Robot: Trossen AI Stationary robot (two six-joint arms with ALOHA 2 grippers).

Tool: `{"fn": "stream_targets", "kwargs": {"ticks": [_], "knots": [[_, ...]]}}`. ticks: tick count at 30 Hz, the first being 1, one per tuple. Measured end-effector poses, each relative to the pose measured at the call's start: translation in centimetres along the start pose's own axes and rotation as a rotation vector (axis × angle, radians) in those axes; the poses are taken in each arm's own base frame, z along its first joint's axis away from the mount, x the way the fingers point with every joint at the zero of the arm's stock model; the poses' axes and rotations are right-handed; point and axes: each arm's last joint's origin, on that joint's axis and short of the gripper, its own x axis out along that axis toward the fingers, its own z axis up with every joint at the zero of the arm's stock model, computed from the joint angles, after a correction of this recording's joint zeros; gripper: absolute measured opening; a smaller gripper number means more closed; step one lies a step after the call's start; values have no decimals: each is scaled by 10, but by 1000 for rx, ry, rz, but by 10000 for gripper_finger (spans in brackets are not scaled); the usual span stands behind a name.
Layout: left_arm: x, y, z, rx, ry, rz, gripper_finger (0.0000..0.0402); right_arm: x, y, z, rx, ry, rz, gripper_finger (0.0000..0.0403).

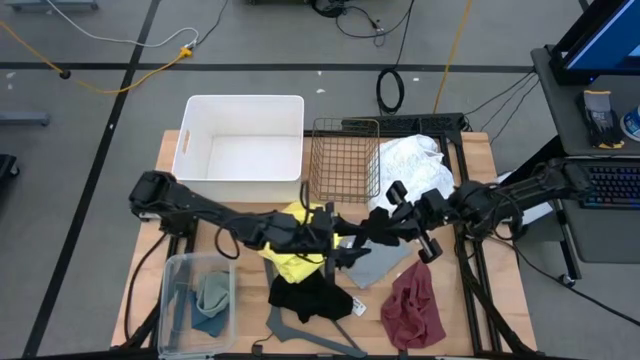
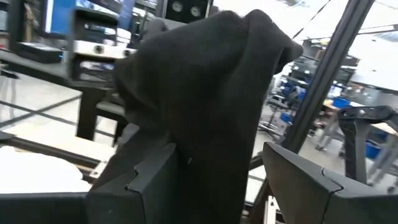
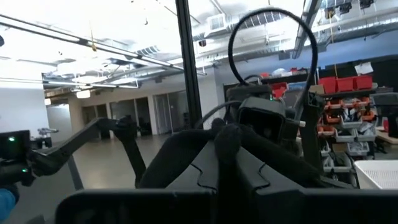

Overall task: Pick & Place Cloths
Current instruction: Put the black sock into the transparent bin

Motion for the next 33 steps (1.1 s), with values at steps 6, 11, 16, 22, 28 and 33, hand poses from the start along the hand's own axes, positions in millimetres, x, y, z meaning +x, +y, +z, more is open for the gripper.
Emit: {"fn": "stream_targets", "kwargs": {"ticks": [6, 11, 16, 22, 28, 33], "knots": [[8, 6, -5, -23, 19, -4, 239, 3, 0, -1, -2, -22, 3, 1], [12, 14, -10, -42, 44, 24, 239, 3, 0, 1, -6, -50, 8, 1], [13, 21, -7, -54, 31, 44, 231, 3, 0, 1, -5, -46, 7, 1], [14, 29, -5, -59, 33, 63, 126, 3, 0, 1, -5, -45, 8, 3], [15, 38, 0, -73, 18, 98, 13, 3, 0, -5, 10, 19, 32, 6], [10, 42, 14, -76, -32, 168, 4, 1, 1, -19, 114, 188, 131, 23]]}}
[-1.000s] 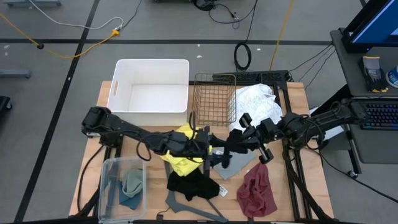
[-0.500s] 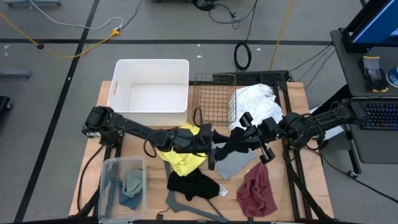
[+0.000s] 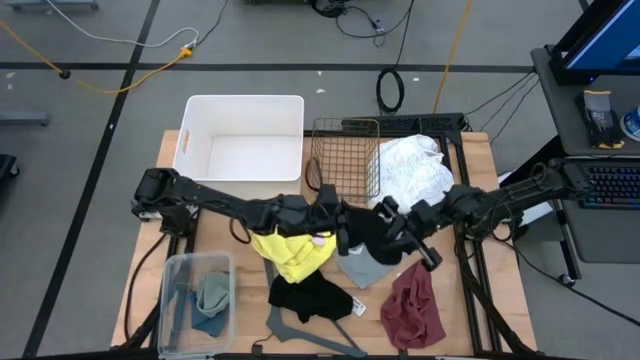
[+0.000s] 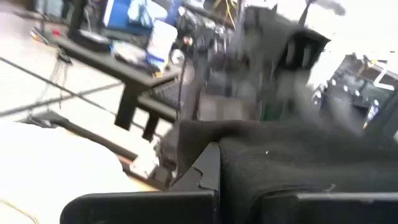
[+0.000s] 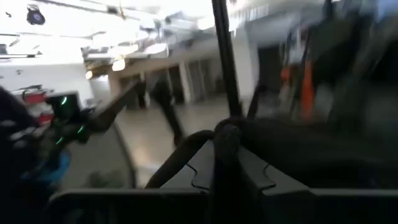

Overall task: Pick & Place Cloths
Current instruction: Put the black sock into the transparent bin

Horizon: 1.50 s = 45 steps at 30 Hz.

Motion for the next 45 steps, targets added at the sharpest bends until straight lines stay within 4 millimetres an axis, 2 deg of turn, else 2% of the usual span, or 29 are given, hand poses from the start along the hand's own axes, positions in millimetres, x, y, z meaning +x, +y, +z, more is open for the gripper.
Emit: {"fn": "stream_targets", "kwargs": {"ticks": [4, 11, 15, 21, 24, 30, 39, 45], "knots": [[-10, -4, 22, 25, -55, 0, 3, -1, -4, -16, 112, 159, -38, 50], [-38, -17, 66, 14, -167, -27, 1, -6, -7, -34, 165, 344, -92, 98], [-55, -28, 86, -91, -178, -146, 1, -8, -8, -37, 166, 379, -102, 118], [-88, -47, 111, -367, -100, -382, 1, -8, -8, -37, 143, 382, -98, 127], [-101, -53, 113, -464, 24, -441, 0, -8, -8, -37, 136, 382, -97, 125], [-130, -62, 108, -644, 292, -390, 0, -8, -8, -37, 136, 383, -97, 124], [-167, -75, 86, -832, 690, -278, 0, -8, -8, -37, 136, 381, -97, 119], [-185, -89, 75, -926, 908, -289, 0, -8, -8, -37, 135, 378, -98, 119]]}}
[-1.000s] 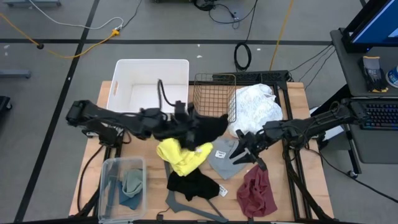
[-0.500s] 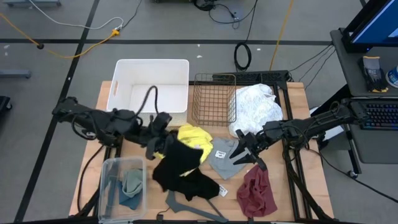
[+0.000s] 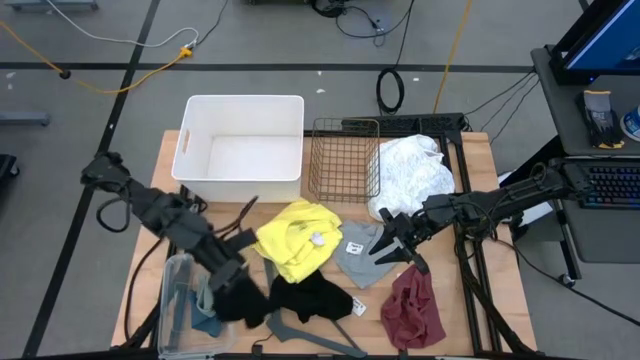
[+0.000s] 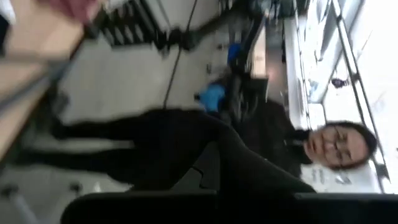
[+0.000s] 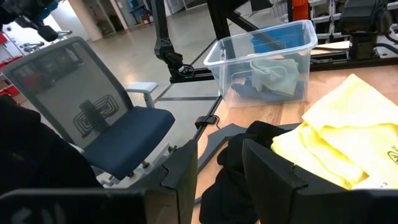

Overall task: Pick & Place Cloths
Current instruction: Put the black sock into the transparent bin

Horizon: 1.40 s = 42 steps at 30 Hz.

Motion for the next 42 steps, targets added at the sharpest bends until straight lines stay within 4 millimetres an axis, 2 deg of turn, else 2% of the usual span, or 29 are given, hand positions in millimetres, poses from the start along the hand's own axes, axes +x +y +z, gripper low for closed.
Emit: {"fn": "stream_targets", "kwargs": {"ticks": [4, 9, 18, 23, 34, 42], "knots": [[-3, 7, -17, -111, 77, 102, 0, 0, 0, 0, 0, -1, 0, 118], [-12, 24, -37, -275, 137, 320, 0, 0, 0, 0, 0, -1, 0, 118], [-25, 45, -64, -396, 175, 612, 0, 0, 0, 0, 10, -3, -3, 118], [-34, 54, -71, -439, 155, 757, 0, 0, 0, 1, 7, -15, -1, 118], [-41, 66, -76, -417, 150, 891, 0, 0, 0, 2, 14, -28, -26, 118], [-35, 92, -78, -386, 150, 973, 0, 0, -1, 2, 14, -29, -29, 118]]}}
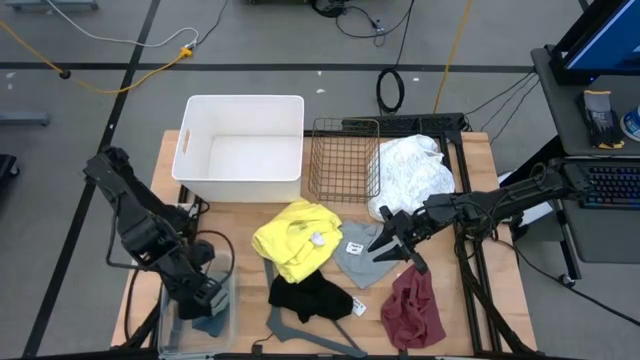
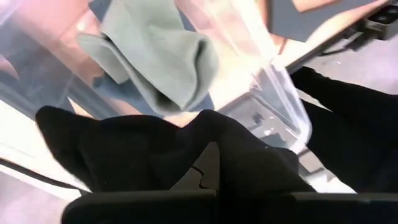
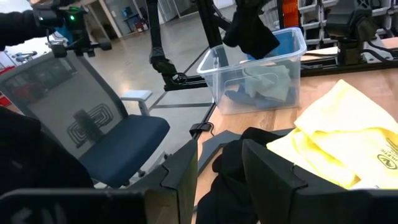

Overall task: Pick & Place Cloths
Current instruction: Put the black sock into the transparent bin

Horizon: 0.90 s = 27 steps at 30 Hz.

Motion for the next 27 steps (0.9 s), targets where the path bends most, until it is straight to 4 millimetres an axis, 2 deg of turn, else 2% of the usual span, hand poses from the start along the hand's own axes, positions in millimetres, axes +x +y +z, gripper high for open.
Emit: {"fn": "stream_targets", "kwargs": {"ticks": [9, 16, 22, 27], "knots": [[31, 12, 9, -31, -25, 89, 7, 0, 0, 0, 19, 0, 0, 118], [48, 20, 11, -31, -24, 158, 11, 0, 0, 0, 17, 0, 0, 118], [65, 24, 16, -63, -25, 142, 24, 0, 0, 0, 15, 0, 0, 118], [76, 23, 18, -59, -7, 91, 50, 0, 0, 0, 15, 1, 0, 118]]}}
